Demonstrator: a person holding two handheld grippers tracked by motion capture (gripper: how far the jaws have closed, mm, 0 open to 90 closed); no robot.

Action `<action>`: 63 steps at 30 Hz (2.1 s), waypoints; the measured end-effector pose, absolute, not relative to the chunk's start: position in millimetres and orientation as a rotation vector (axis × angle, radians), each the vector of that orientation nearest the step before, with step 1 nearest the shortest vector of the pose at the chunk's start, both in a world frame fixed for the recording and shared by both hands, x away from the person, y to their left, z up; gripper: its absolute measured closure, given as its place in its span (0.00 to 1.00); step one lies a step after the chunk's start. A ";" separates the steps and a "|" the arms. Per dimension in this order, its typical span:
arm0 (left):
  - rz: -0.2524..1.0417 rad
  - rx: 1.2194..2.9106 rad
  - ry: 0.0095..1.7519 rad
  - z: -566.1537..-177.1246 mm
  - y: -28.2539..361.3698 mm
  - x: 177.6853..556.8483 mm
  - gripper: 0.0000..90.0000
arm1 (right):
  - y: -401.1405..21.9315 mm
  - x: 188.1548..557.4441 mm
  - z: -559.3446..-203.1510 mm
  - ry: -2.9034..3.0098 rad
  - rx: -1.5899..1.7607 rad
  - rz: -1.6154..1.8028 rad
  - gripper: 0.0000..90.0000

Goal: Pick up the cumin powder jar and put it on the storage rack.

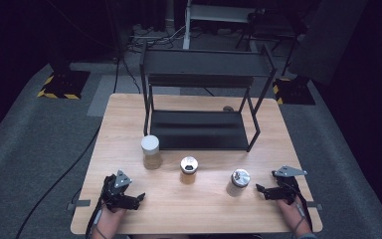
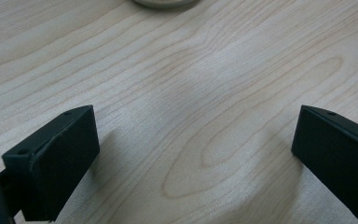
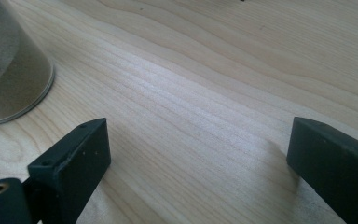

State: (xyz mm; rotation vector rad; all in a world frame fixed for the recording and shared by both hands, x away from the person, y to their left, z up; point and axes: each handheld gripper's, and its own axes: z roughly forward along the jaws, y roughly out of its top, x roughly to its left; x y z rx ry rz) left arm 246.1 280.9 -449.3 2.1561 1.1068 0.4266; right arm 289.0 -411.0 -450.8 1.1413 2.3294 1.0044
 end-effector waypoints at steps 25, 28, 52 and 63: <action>0.496 1.986 1.127 -433.4 292.3 228.4 0.07 | -410.4 290.3 -450.6 2.332 1.137 0.998 0.05; 0.508 1.952 1.113 -429.1 294.3 224.7 0.07 | -410.4 290.3 -450.6 2.332 1.137 0.998 0.05; 0.630 1.818 1.001 -420.1 284.9 232.3 0.09 | -410.2 290.1 -450.6 2.331 1.138 0.997 0.05; 0.618 1.769 0.969 -424.4 284.0 249.4 0.13 | -410.1 290.2 -450.7 2.330 1.139 0.997 0.05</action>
